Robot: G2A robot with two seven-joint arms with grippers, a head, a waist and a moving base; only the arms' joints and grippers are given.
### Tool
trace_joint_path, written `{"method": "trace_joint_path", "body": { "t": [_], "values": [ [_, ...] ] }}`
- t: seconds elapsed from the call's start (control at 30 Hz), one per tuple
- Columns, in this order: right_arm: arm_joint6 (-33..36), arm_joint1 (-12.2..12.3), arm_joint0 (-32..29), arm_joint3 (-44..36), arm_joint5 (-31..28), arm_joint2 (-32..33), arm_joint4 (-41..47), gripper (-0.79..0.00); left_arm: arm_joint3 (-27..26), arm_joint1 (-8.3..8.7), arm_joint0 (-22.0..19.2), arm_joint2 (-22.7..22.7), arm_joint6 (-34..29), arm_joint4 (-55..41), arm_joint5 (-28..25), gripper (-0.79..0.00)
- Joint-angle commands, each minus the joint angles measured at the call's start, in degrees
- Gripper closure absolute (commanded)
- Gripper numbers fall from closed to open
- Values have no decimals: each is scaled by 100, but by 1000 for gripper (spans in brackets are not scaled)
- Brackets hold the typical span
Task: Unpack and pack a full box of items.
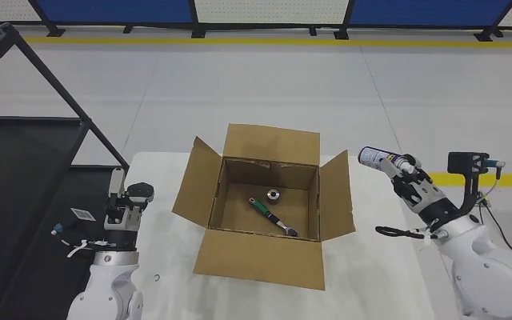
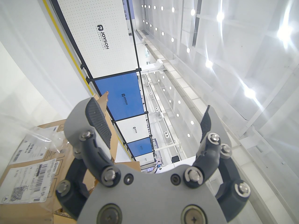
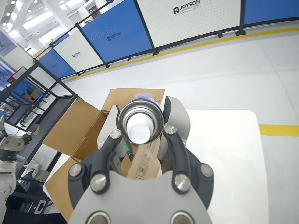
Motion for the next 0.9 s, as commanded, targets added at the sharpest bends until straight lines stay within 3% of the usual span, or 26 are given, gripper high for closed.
{"method": "trace_joint_path", "body": {
  "t": [0.0, 0.4, 0.57, 0.87],
  "values": [
    [68, 20, -52, -10, 61, 132, -170, 0, 0, 0, 0, 0, 0, 0, 0, -785],
    [674, 120, -60, 610, 534, 362, -1327, 0, 0, 0, 0, 0, 0, 0, 0, -785],
    [1367, 183, 1, 975, 539, 305, -1920, 0, 0, 0, 0, 0, 0, 0, 0, -785],
    [1367, 183, 1, 975, 539, 305, -1920, 0, 0, 0, 0, 0, 0, 0, 0, -785]
  ]
}}
